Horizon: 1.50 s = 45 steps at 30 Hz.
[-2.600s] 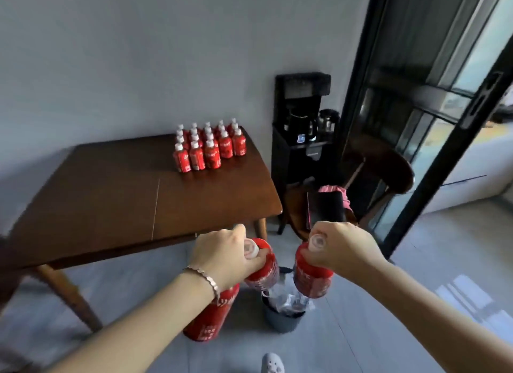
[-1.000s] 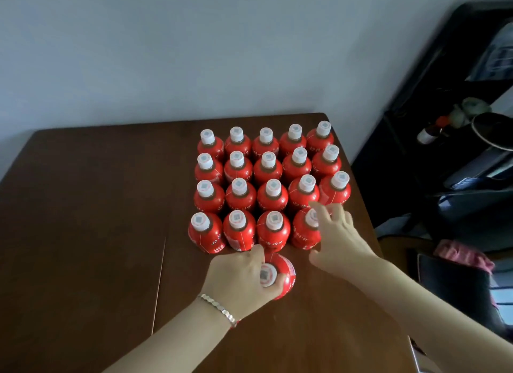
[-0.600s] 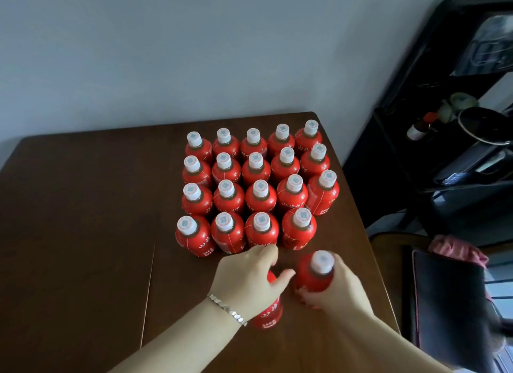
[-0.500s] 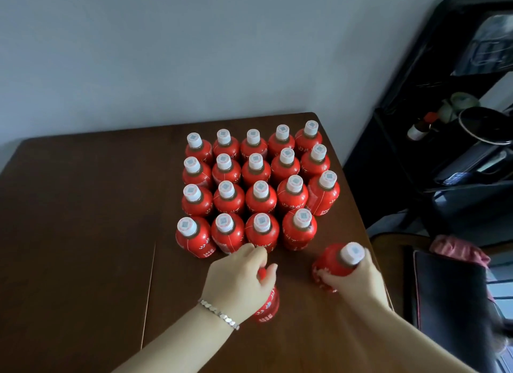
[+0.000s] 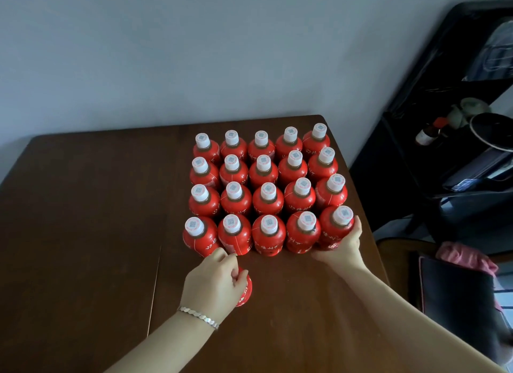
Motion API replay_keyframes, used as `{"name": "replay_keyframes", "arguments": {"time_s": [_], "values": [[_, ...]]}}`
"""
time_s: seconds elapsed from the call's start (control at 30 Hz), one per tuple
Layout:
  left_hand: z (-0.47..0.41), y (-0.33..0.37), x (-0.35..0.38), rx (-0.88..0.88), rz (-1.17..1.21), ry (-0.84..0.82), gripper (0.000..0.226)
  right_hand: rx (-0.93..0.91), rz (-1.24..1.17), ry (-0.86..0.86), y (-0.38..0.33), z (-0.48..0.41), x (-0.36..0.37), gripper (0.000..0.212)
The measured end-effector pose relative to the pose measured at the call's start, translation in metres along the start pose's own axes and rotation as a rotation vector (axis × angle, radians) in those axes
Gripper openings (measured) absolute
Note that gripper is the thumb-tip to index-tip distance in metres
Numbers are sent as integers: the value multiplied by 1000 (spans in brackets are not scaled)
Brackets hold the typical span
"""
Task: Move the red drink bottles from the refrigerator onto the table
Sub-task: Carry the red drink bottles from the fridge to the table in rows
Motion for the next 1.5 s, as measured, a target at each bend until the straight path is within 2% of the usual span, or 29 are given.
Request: {"name": "replay_keyframes", "arguments": {"time_s": [0.1, 0.27, 0.4, 0.47, 0.57, 0.63, 0.67, 0.73, 0.83, 1.0, 1.17, 1.4, 1.5], "values": [[0, -11, 0, -62, 16, 26, 57, 17, -62, 35, -6, 2, 4, 133], [-3, -34, -5, -137, 33, 93, 45, 44, -33, 74, 6, 6, 9, 125], [-1, -49, -3, -220, 66, 43, 28, 201, 61, -44, 23, 15, 34, 108], [4, -54, -1, -306, 125, 14, 41, 211, 141, -127, 25, 21, 52, 101], [15, -69, 6, -596, 401, -17, 74, 168, 213, -235, 23, 32, 80, 82], [21, -73, 15, -742, 664, -41, 72, 135, 229, -303, 20, 39, 97, 72], [22, -72, 17, -738, 728, -67, 64, 115, 241, -330, 18, 43, 105, 67], [21, -69, 16, -662, 685, -104, 49, 82, 254, -360, 17, 53, 117, 58], [19, -70, 11, -613, 621, -111, 43, 63, 242, -386, 21, 67, 129, 47], [18, -71, 8, -618, 622, -121, 50, 23, 302, -403, 23, 74, 133, 38], [13, -80, 4, -543, 608, -197, 50, -24, 376, -462, 16, 79, 135, 35], [15, -84, 12, -528, 666, -179, 55, -15, 420, -452, 10, 102, 130, 33], [24, -84, 17, -524, 465, -311, 74, 2, 457, -396, 11, 119, 122, 36]]}}
Point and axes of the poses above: each hand's wrist, its own z-axis away from the middle knuckle, its own x-axis out of the palm, y = z × x, the point moved 5 cm from there along -z, towards the middle knuckle, and after that the axes turned 12 degrees about -y, right-handed, at the moved point
